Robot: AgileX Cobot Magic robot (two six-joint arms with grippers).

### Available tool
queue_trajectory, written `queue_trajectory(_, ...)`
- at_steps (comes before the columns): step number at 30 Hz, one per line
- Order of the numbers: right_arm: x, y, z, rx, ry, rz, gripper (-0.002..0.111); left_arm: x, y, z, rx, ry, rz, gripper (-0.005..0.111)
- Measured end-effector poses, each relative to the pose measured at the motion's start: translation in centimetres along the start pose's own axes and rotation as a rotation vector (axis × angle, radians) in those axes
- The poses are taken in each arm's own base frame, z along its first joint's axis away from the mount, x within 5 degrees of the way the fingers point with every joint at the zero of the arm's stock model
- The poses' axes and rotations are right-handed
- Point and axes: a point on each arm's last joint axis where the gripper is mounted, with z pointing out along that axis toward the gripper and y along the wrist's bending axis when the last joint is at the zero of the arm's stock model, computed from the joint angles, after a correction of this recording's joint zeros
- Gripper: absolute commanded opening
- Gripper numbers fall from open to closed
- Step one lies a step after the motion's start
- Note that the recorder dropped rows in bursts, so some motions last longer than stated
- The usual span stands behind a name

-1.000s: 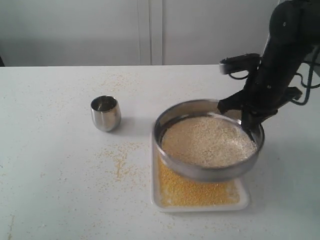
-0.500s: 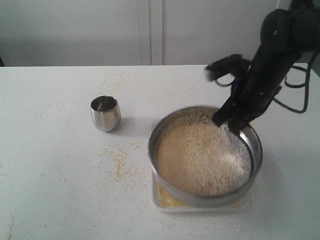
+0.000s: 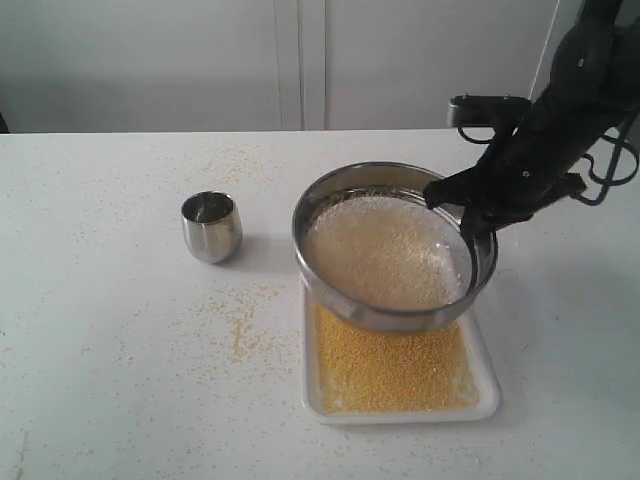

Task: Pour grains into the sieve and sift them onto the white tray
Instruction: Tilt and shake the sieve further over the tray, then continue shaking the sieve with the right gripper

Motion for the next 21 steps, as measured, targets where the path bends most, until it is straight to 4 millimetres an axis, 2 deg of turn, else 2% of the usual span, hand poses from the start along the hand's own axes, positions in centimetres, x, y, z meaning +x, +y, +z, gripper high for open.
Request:
queue_trajectory(2, 0.5, 0.8, 0.0, -0.058, 0.056, -0.223, 0.000, 0.0, 0.0, 0.0, 0.000, 0.000, 0.000, 0.000)
queue_trajectory(3, 1.0, 1.1, -0.1, -0.057, 0.102, -0.267, 0.000, 0.0, 0.0, 0.0, 0.000, 0.000, 0.000, 0.000)
queue_trajectory(4, 1.2, 1.2, -0.1, -0.026, 0.127, -0.204, 0.000, 0.0, 0.0, 0.0, 0.000, 0.000, 0.000, 0.000)
queue_trajectory(6, 1.1, 0.0, -0.2, 0.071, 0.096, 0.032, 0.000, 0.0, 0.0, 0.0, 0.000, 0.000, 0.000, 0.000)
queue_trajectory(7, 0.7, -0.4, -0.2, 0.084, 0.051, 0.060, 0.000, 0.0, 0.0, 0.0, 0.000, 0.000, 0.000, 0.000)
queue_trajectory(9, 0.3, -0.4, -0.4, 0.033, 0.013, -0.071, 0.000, 0.0, 0.0, 0.0, 0.000, 0.000, 0.000, 0.000)
queue_trajectory(11, 0.7, 1.1, -0.5, -0.059, 0.053, -0.257, 0.000, 0.0, 0.0, 0.0, 0.000, 0.000, 0.000, 0.000)
queue_trajectory(12, 1.1, 1.7, -0.4, -0.068, 0.087, -0.260, 0.000, 0.0, 0.0, 0.0, 0.000, 0.000, 0.000, 0.000)
queue_trajectory(15, 0.8, 0.6, -0.2, 0.045, 0.043, 0.043, 0.000, 0.0, 0.0, 0.0, 0.000, 0.000, 0.000, 0.000)
queue_trajectory(16, 0.5, 0.2, -0.2, 0.059, 0.007, 0.060, 0.000, 0.0, 0.0, 0.0, 0.000, 0.000, 0.000, 0.000)
queue_trajectory(17, 0.2, 0.3, -0.1, 0.035, -0.030, -0.077, 0.000, 0.0, 0.0, 0.0, 0.000, 0.000, 0.000, 0.000)
queue_trajectory(19, 1.1, 1.9, 0.2, -0.026, 0.055, -0.281, 0.000, 0.0, 0.0, 0.0, 0.000, 0.000, 0.000, 0.000)
queue_trajectory(20, 1.3, 1.8, 0.4, 0.000, 0.073, -0.217, 0.000, 0.0, 0.0, 0.0, 0.000, 0.000, 0.000, 0.000)
queue_trajectory(21, 1.0, 0.7, 0.3, 0.069, 0.036, -0.017, 0.000, 0.0, 0.0, 0.0, 0.000, 0.000, 0.000, 0.000)
